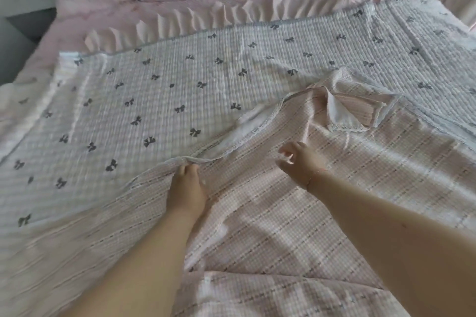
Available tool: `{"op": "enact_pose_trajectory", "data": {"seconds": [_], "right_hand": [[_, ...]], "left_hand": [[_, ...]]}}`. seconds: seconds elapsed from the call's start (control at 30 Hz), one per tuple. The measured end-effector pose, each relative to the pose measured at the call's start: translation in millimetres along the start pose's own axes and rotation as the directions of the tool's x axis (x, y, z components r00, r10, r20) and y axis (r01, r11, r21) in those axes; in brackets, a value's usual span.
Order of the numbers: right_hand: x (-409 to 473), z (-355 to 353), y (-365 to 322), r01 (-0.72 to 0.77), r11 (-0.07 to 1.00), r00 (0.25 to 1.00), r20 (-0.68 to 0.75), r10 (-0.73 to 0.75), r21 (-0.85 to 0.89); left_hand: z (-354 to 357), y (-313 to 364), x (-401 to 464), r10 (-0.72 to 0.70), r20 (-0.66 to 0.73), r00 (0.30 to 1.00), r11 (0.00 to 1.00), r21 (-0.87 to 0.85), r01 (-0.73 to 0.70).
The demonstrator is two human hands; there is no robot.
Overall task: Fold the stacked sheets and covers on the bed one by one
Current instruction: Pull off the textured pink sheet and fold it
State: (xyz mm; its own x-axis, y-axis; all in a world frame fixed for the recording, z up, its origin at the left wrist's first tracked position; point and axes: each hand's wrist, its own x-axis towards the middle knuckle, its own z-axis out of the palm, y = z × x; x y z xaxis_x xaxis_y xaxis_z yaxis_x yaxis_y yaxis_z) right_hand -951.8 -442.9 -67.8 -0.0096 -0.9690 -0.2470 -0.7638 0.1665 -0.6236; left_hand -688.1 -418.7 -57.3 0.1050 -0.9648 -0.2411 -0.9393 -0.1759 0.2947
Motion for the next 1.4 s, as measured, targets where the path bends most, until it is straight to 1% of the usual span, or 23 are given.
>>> {"op": "enact_pose_trajectory", "data": {"seconds": [0.07, 0.13, 0.17, 0.3, 0.4, 0.43, 0.47, 0.57, 0.63, 0.7, 0.77, 0.8, 0.87, 0.93, 0.97, 1.03, 1.1, 1.13, 1.17, 1.23, 1.3, 1.33, 1.4], "right_hand": [[5.1, 15.7, -5.4, 0.060, 0.997, 0.986, 0.161, -0.051, -0.051], [3.4, 28.8, -5.5, 0.079, 0.988, 0.950, 0.311, -0.034, -0.133], [1.5, 33.7, -4.2, 0.094, 0.979, 0.938, 0.346, -0.026, -0.181], [-5.3, 42.9, 2.0, 0.073, 0.956, 0.944, 0.329, 0.025, -0.283], [-7.6, 49.8, 7.0, 0.107, 0.938, 0.952, 0.305, -0.001, -0.331], [-8.8, 52.2, 8.4, 0.110, 0.936, 0.955, 0.295, -0.007, -0.333], [-9.9, 54.4, 10.4, 0.109, 0.938, 0.960, 0.281, -0.013, -0.329], [-13.2, 57.9, 16.5, 0.091, 0.950, 0.974, 0.224, -0.023, -0.300], [-13.9, 58.9, 19.4, 0.050, 0.970, 0.987, 0.163, -0.011, -0.240], [-11.9, 57.4, 23.2, -0.038, 0.986, 0.996, 0.071, 0.051, -0.164], [-6.6, 51.4, 25.7, -0.163, 0.987, 0.984, -0.067, 0.163, 0.009], [-1.9, 43.1, 27.8, -0.217, 0.967, 0.962, -0.140, 0.235, 0.132], [11.5, 20.8, 32.9, -0.287, 0.896, 0.898, -0.230, 0.374, 0.339], [28.1, -2.3, 40.9, -0.302, 0.781, 0.843, -0.231, 0.487, 0.546], [35.3, -13.9, 45.5, -0.294, 0.693, 0.812, -0.210, 0.544, 0.658], [52.0, -36.8, 61.1, -0.272, 0.560, 0.727, -0.214, 0.652, 0.782], [65.5, -54.3, 78.4, -0.276, 0.522, 0.645, -0.247, 0.723, 0.807], [70.5, -62.2, 85.1, -0.278, 0.488, 0.619, -0.234, 0.749, 0.827], [74.0, -66.4, 89.3, -0.293, 0.411, 0.601, -0.168, 0.781, 0.863], [77.4, -71.0, 92.1, -0.349, 0.198, 0.567, 0.038, 0.823, 0.916], [82.3, -70.7, 92.2, -0.383, 0.013, 0.577, 0.228, 0.785, 0.924], [87.4, -70.1, 92.5, -0.377, -0.069, 0.604, 0.302, 0.737, 0.923], [100.7, -72.8, 91.4, -0.340, -0.161, 0.688, 0.362, 0.630, 0.927]], "left_hand": [[-2.3, -20.2, 20.2, 0.024, 0.026, 0.999, 0.999, 0.044, -0.025], [-1.5, -35.3, 38.4, 0.046, 0.036, 0.998, 0.995, 0.091, -0.049], [-1.6, -39.7, 46.7, 0.059, 0.043, 0.997, 0.992, 0.107, -0.063], [-1.4, -50.0, 79.5, 0.033, 0.113, 0.993, 0.981, 0.189, -0.054], [1.8, -51.4, 97.1, -0.025, 0.290, 0.957, 0.952, 0.298, -0.066], [4.2, -50.6, 100.3, -0.016, 0.321, 0.947, 0.948, 0.305, -0.088], [5.3, -49.9, 103.0, 0.011, 0.295, 0.955, 0.957, 0.273, -0.096], [-6.0, -42.5, 110.4, 0.029, 0.112, 0.993, 0.989, 0.139, -0.044], [-13.3, -41.1, 116.8, -0.029, 0.044, 0.999, 0.987, 0.159, 0.022], [-8.7, -36.1, 115.4, -0.062, -0.044, 0.997, 0.976, 0.207, 0.069], [5.6, -28.1, 100.3, -0.050, -0.149, 0.988, 0.980, 0.186, 0.077], [13.2, -21.4, 91.3, 0.004, -0.221, 0.975, 0.990, 0.137, 0.027], [27.4, -6.9, 73.7, 0.172, -0.323, 0.931, 0.985, 0.060, -0.161], [43.5, 6.7, 61.9, 0.386, -0.322, 0.865, 0.918, 0.043, -0.394], [51.9, 15.7, 58.7, 0.477, -0.251, 0.842, 0.876, 0.053, -0.480], [68.7, 36.7, 59.5, 0.598, -0.014, 0.801, 0.793, 0.152, -0.590], [78.9, 53.8, 65.1, 0.549, 0.203, 0.811, 0.776, 0.238, -0.584], [84.4, 61.7, 70.8, 0.488, 0.261, 0.833, 0.797, 0.256, -0.547], [86.4, 68.7, 75.4, 0.419, 0.313, 0.852, 0.818, 0.277, -0.504], [89.4, 84.9, 85.1, 0.332, 0.356, 0.874, 0.847, 0.296, -0.442], [91.0, 96.3, 96.4, 0.282, 0.381, 0.881, 0.874, 0.277, -0.400], [93.3, 101.6, 104.5, 0.264, 0.401, 0.877, 0.881, 0.270, -0.389], [96.3, 110.4, 117.4, 0.236, 0.448, 0.862, 0.885, 0.267, -0.381]]}}
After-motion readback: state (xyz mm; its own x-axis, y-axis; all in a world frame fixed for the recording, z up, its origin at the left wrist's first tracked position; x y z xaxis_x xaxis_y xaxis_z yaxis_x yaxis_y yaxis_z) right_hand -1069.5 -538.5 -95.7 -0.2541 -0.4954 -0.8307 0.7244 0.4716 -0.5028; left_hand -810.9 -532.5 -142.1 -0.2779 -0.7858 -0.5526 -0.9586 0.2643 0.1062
